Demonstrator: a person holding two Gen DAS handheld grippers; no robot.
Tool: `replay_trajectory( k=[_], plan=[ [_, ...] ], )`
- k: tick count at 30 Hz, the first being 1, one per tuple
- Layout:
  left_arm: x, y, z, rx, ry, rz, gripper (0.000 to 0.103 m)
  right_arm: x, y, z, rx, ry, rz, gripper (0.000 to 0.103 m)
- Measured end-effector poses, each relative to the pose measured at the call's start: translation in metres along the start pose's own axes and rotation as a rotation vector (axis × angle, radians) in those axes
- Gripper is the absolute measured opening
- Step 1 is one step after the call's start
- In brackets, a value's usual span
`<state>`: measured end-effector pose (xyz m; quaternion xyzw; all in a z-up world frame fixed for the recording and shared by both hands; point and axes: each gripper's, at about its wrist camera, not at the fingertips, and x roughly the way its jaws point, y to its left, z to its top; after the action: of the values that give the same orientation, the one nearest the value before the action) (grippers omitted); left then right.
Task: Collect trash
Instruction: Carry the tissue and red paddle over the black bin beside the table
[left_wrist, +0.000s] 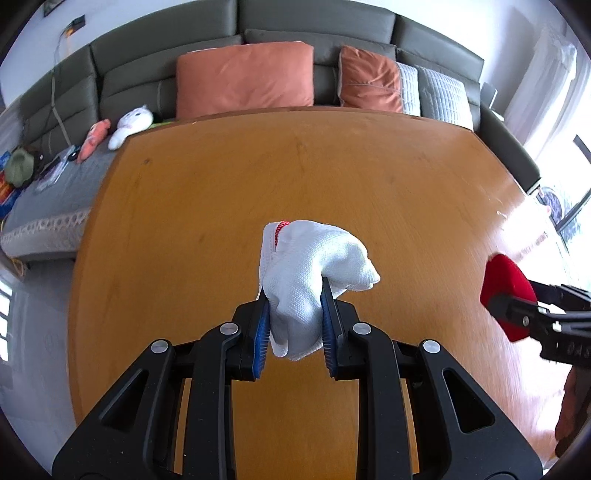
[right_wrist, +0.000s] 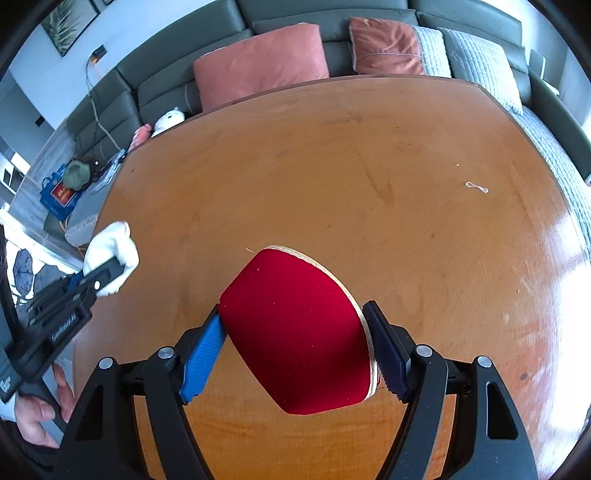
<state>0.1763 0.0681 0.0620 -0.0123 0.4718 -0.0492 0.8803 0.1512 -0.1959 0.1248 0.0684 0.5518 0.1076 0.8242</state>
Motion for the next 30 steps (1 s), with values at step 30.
replay_trajectory(
  k=[30],
  plan=[
    [-0.134,0.119,-0.172,-0.284,-0.056,0.131,0.024,-0.007,0.217,-0.087,-0.384,0.107,0.199,0.075]
  ],
)
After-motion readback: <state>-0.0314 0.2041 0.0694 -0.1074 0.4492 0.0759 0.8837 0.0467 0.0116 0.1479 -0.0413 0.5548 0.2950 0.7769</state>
